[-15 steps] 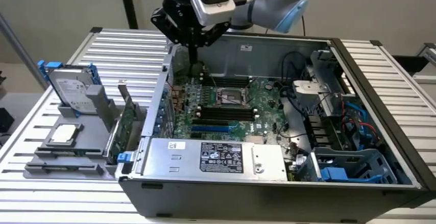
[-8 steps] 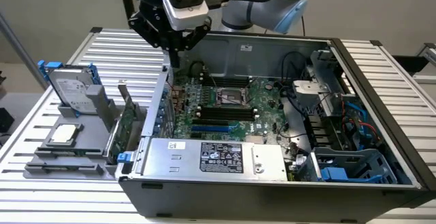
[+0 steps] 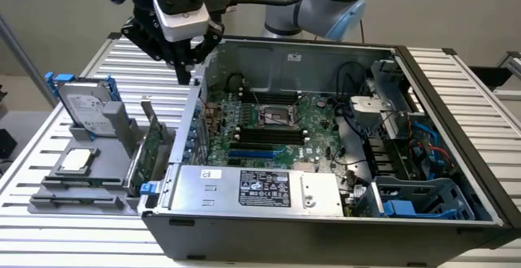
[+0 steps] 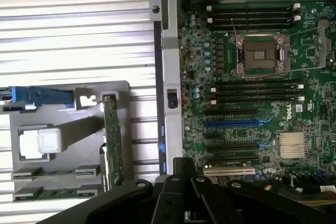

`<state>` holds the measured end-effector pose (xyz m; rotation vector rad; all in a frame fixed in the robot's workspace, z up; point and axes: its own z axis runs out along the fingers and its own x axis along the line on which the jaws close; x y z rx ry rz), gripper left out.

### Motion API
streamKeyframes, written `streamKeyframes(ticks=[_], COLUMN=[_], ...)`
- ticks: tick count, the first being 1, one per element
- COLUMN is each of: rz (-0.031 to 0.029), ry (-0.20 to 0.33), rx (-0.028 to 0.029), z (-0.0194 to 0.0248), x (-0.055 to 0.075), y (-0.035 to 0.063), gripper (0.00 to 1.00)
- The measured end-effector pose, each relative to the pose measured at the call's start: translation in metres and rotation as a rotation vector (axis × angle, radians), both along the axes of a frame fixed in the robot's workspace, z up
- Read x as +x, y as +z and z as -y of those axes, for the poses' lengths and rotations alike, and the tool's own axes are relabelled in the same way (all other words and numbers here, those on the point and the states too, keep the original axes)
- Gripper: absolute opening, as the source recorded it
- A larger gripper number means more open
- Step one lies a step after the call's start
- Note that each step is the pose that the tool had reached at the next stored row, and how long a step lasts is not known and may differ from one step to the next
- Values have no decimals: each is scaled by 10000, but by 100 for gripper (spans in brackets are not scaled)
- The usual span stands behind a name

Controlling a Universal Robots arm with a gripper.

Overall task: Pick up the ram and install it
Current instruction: 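Reach for the ram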

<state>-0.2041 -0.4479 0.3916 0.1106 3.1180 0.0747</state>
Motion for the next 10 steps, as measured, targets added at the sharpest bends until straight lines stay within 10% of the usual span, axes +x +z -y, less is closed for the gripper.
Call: streamKeyframes(ticks=[10], rz=[1], ry=[0], rx=[-6], z=[115], x=[-456], y=[-21], gripper=[0])
